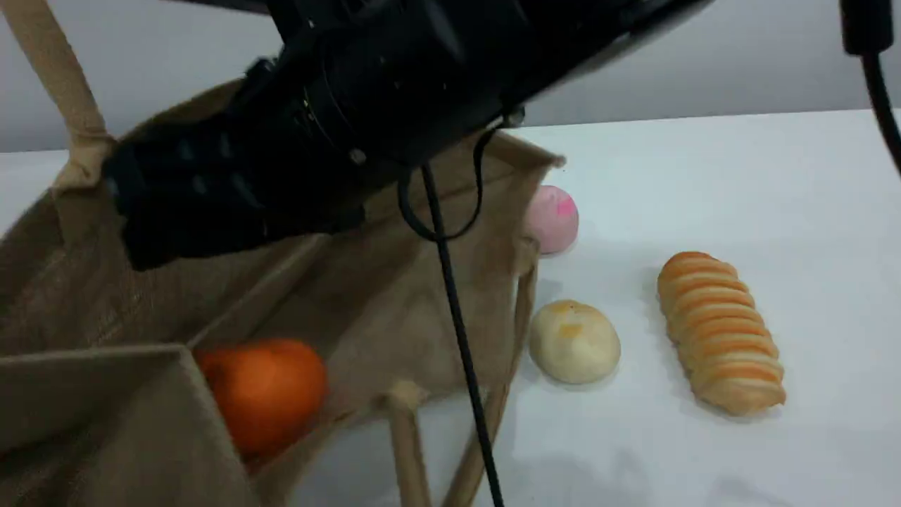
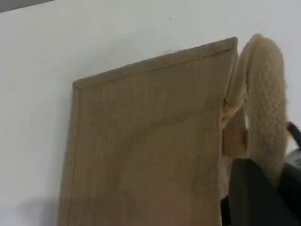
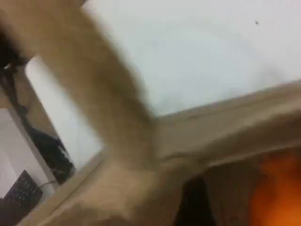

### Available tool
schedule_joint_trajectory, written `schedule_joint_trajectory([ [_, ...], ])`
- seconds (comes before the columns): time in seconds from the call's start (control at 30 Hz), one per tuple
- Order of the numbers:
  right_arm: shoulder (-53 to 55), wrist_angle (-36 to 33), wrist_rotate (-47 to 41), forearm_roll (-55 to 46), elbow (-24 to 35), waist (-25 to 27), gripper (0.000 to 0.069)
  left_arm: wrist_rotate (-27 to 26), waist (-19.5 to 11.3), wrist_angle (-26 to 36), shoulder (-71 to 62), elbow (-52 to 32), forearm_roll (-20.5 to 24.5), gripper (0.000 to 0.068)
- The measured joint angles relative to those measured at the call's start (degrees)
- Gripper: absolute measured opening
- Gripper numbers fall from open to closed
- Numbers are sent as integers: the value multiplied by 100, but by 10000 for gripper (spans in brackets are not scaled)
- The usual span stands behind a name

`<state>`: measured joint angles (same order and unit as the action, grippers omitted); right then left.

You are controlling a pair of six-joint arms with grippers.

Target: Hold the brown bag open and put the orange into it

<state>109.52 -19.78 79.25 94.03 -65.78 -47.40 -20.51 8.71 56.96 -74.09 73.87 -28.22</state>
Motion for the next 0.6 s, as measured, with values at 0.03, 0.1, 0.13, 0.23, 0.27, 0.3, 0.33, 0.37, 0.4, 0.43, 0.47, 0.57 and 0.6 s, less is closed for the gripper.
schedule_joint_trajectory([
  [0.03, -64, 8, -27, -63, 0, 0, 456, 0, 0, -16, 0, 0, 15, 91],
  [0.1, -197, 21, -136, -252, 0, 0, 463, 0, 0, -73, 0, 0, 108, 91],
  [0.13, -283, 26, -238, -378, 0, 0, 463, 0, 0, -93, 0, 0, 133, 91],
  [0.23, -608, 1, -658, -937, 0, 0, 463, 0, 0, -149, -7, 0, 134, 91],
  [0.27, -749, 1, -818, -1114, 0, 0, 463, -7, 0, -165, -7, -11, 134, 91],
  [0.3, -904, -14, -1032, -1371, 0, 0, 463, -7, 0, -182, -7, -24, 128, 91],
  [0.33, -1040, -51, -1270, -1639, 0, 0, 463, -7, 0, -226, -7, -59, 128, 91],
  [0.37, -1209, -98, -1536, -1940, 0, 0, 463, -7, 0, -250, -7, -94, 114, 91],
  [0.4, -1389, -169, -1762, -2197, 0, 0, 463, -7, 0, -278, -7, -138, 98, 91],
  [0.43, -1544, -246, -2053, -2524, 0, 0, 463, -7, 0, -315, -14, -176, 80, 91],
  [0.47, -1736, -348, -2359, -2857, 0, 0, 463, -7, 0, -366, -14, -225, 68, 91],
  [0.57, -2281, -720, -3296, -3890, 0, 0, 463, -7, 0, -543, -14, -372, -11, 91],
  [0.6, -2473, -888, -3637, -4259, 0, 0, 463, -7, 0, -613, -14, -440, -43, 91],
])
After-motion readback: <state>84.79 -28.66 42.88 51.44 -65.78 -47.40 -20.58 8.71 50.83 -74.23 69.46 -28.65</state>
